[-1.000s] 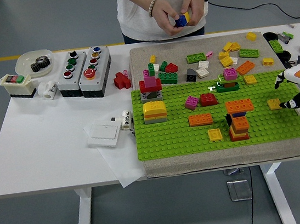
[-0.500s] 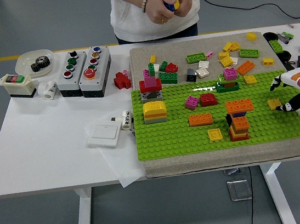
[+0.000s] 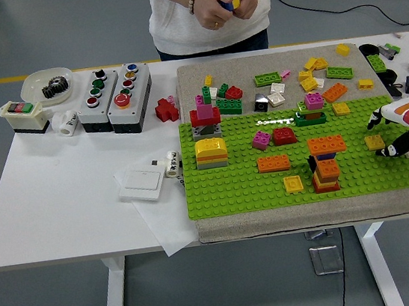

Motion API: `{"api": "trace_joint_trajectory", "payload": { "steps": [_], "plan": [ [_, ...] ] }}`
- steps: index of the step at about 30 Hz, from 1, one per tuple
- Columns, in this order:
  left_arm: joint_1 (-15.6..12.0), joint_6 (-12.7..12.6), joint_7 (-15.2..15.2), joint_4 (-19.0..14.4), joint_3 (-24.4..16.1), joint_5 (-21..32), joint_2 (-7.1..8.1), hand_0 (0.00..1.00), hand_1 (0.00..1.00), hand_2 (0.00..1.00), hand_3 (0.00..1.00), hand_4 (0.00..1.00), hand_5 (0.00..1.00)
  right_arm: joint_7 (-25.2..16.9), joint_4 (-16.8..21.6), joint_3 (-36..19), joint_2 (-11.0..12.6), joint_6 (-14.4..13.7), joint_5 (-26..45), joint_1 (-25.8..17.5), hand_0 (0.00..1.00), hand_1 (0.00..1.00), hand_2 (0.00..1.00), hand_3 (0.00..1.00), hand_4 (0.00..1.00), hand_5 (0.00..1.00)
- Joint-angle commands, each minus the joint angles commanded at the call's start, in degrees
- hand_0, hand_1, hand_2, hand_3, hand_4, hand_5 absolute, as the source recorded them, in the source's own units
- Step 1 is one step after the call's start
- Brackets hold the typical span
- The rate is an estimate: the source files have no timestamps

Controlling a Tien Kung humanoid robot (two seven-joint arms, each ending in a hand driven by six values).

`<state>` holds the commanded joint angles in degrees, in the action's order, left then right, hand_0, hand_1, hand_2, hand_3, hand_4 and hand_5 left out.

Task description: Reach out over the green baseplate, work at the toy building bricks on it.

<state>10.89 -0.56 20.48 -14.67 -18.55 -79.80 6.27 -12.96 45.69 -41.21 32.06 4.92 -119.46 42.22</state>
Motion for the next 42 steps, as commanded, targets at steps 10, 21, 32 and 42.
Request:
{"api": "trace_joint_trajectory", "payload": {
  "steps": [10,21,32,42],
  "plan": [
    [-0.2,0.3,0.0,-0.1,-0.5,-0.7,-0.09,0.55,0.631,0.689,0.612,0.646,0.727,-0.4,-1.0,0.6,-0.4,-0.9,-0.3,-0.4,0.573,0.647,0.724,0.702,0.836,0.375],
    [-0.3,0.3,0.0,-0.2,-0.5,-0.8,-0.12,0.55,0.632,0.691,0.612,0.646,0.727,-0.9,-1.6,0.8,-0.9,-2.5,-1.0,-0.9,0.523,0.619,0.708,0.676,0.824,0.378],
    [-0.1,0.4,0.0,-0.2,-0.2,-0.5,-0.12,0.55,0.631,0.691,0.612,0.646,0.725,-1.6,-2.1,0.5,-1.2,-4.8,-2.0,-1.2,0.383,0.516,0.616,0.608,0.787,0.386],
    [0.0,0.3,-0.1,-0.2,-0.2,-0.4,-0.18,0.55,0.634,0.693,0.612,0.647,0.725,-2.4,-2.9,0.5,-1.4,-6.4,-2.7,-1.5,0.341,0.481,0.577,0.582,0.762,0.384]
  ]
}}
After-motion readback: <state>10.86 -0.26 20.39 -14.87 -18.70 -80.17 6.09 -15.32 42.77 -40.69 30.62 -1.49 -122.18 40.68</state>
